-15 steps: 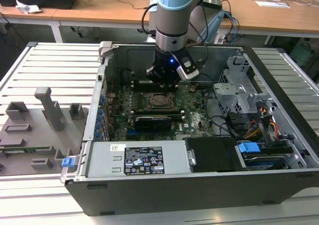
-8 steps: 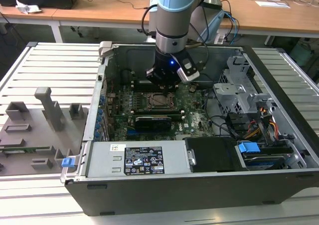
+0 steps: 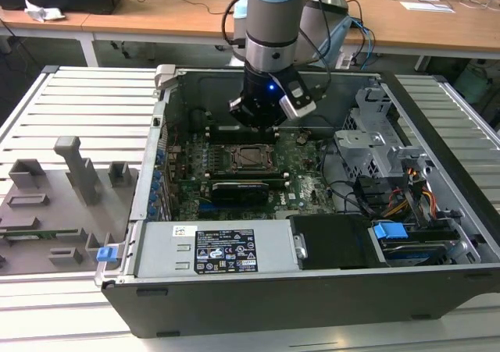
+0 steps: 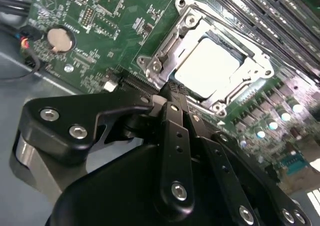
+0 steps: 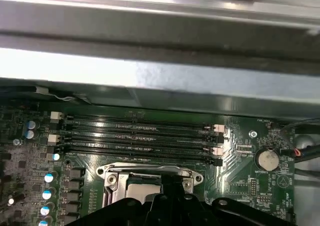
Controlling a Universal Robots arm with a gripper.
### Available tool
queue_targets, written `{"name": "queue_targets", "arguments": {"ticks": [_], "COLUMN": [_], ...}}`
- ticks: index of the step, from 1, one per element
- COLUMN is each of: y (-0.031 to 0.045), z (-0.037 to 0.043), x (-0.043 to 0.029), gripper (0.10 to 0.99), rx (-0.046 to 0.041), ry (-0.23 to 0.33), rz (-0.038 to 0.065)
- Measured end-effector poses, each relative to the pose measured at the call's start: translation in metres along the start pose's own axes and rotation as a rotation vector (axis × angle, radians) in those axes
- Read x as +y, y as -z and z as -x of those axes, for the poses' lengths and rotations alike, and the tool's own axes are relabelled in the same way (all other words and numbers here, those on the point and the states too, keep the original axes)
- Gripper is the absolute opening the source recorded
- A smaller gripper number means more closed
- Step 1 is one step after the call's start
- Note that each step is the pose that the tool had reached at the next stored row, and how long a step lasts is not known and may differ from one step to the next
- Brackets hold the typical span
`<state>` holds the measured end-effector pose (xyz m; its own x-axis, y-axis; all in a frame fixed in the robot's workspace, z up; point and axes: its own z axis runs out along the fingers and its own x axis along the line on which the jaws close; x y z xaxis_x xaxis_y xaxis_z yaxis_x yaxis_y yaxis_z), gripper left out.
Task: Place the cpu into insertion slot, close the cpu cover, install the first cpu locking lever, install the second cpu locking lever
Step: 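Install the second cpu locking lever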
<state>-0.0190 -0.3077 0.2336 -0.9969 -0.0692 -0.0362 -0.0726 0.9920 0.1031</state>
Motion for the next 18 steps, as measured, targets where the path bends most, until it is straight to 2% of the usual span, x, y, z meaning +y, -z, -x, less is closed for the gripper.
{"name": "queue_targets", "arguments": {"ticks": [1,2,12,18], "y": [0.0050,0.0056,0.0084,0.0093], "z": [0.0002,0.0001,-0.0024,-0.0030], "x": [0.0005,-0.0001,-0.0294,-0.0382], "gripper": [0.106,0.106,0.106,0.106], "rx": [0.0001,0.0000,0.0001,0.0006], "ry": [0.000,0.000,0.000,0.000], "rz": [0.000,0.000,0.000,0.001]}}
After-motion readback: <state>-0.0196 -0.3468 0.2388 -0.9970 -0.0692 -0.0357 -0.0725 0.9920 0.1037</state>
